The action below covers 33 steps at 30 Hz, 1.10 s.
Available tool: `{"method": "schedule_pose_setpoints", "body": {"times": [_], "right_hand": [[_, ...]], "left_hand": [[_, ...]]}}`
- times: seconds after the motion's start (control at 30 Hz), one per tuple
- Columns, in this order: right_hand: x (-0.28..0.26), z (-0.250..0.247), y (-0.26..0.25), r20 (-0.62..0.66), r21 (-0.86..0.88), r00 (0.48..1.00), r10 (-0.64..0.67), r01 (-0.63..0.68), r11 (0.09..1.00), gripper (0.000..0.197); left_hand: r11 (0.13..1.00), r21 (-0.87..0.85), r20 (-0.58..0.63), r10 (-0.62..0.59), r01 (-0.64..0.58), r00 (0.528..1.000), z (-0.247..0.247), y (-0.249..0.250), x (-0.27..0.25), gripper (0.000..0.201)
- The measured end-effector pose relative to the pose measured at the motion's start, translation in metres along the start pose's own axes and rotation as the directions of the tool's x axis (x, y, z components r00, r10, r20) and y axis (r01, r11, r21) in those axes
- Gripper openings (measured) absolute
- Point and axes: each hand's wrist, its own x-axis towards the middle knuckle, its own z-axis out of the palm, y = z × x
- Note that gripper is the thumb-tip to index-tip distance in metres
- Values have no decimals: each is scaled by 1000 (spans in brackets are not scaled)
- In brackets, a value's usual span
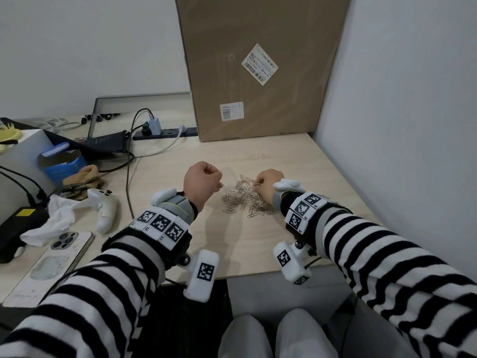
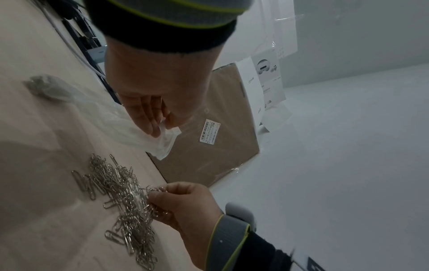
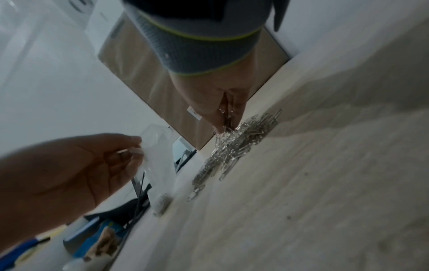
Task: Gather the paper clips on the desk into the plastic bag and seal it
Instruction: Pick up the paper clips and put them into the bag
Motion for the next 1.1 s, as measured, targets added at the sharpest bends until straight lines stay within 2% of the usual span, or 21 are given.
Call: {"method": "schedule_pose_setpoints", "body": {"times": [0.1,0.17,0.2,0.27,0.3,0.37,0.43,0.63,0.87,1.0,1.1], "right_hand": [[-3,-5,8,-124,208,992,39,-12,978,15],[-4,-9,8,-155,333,986,59,-4,943,10],[-4,-13,6,-160,430,985,64,11,903,9],[-5,-23,-2,-161,640,984,75,46,767,9],[-5,-27,-7,-176,700,982,72,74,710,14],[-9,-35,-17,-233,737,972,41,149,659,23],[-12,-38,-27,-277,733,961,1,211,647,24],[-14,-25,-44,-415,580,909,-47,305,755,7],[-25,-18,-47,-462,425,870,-171,386,819,7],[-25,-23,-47,-381,267,892,-245,360,894,8],[-25,-34,-55,-234,48,926,-297,316,947,13]], "left_hand": [[1000,-24,4,-12,12,1000,1,2,-1,13],[999,-43,9,-25,25,1000,2,4,-2,15],[998,-56,15,-30,31,999,3,5,-2,16],[996,-83,34,-38,41,999,5,10,-3,16],[994,-99,47,-45,50,998,6,12,-3,16],[987,-141,76,-64,74,995,8,16,-6,18],[976,-190,100,-89,107,991,10,19,-8,19],[890,-413,134,-152,194,979,11,31,-8,21],[848,-476,120,-198,232,973,0,33,-6,15],[855,-470,118,-184,218,976,-2,31,-6,14],[897,-403,137,-139,183,981,-1,31,-7,23]]}}
